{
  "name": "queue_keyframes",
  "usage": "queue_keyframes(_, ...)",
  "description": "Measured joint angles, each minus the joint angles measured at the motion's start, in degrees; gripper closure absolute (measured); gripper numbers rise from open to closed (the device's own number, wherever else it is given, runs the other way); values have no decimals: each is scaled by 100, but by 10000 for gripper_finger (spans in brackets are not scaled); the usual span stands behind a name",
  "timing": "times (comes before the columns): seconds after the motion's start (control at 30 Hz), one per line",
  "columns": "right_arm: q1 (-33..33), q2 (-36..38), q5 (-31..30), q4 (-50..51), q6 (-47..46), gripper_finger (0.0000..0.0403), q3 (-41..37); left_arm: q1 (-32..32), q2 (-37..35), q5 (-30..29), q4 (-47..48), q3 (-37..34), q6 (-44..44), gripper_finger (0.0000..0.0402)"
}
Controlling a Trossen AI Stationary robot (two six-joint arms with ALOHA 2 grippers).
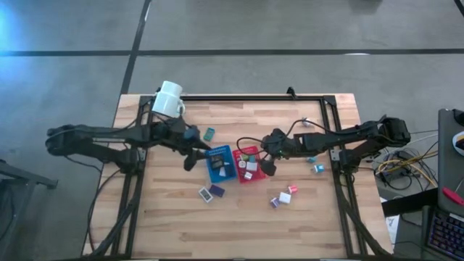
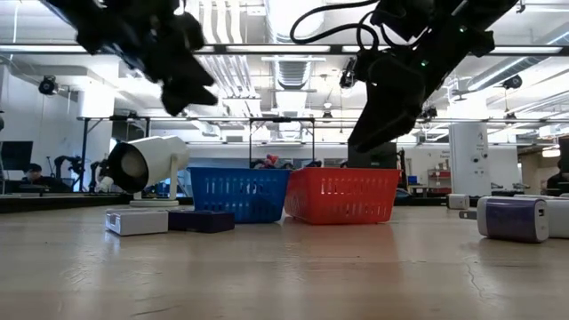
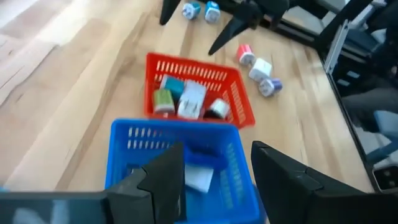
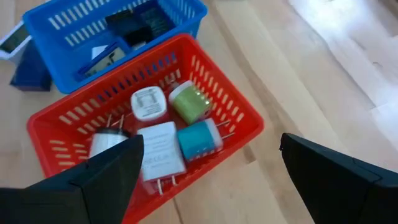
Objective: Pick & Place Office items
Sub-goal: Put the pink charger adapter into the red bin
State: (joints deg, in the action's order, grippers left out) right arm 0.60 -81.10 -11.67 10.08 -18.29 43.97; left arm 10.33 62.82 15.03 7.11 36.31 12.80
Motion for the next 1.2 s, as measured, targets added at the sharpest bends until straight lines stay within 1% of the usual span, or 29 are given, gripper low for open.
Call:
queue_keyframes(0.13,2,0,165,4,-9,29,-34,-3,-564,-15,526,-187,-44,209)
queue_keyframes(0.2,2,0,272,4,-9,29,-34,-7,-800,-38,586,-405,-62,209)
queue_keyframes(0.3,0,0,420,44,62,29,-34,-7,-1150,-94,603,-875,-64,209)
queue_keyframes(0.43,2,0,427,78,73,29,-34,-5,-1577,-167,591,-1600,-59,209)
queue_keyframes(0.5,4,0,427,83,94,29,-28,-5,-1799,-315,582,-1917,-39,209)
queue_keyframes(0.63,23,0,421,78,178,29,62,-5,-2175,-469,428,-2400,69,209)
queue_keyframes(0.73,20,0,422,66,202,29,169,-5,-2424,-476,341,-2551,108,209)
queue_keyframes(0.87,23,0,418,64,285,29,340,-5,-2656,-475,286,-2563,117,209)
queue_keyframes(1.1,31,0,403,66,355,29,518,-4,-2762,-612,71,-2563,201,209)
queue_keyframes(1.2,31,0,276,64,403,29,541,-3,-2763,-613,31,-2563,206,209)
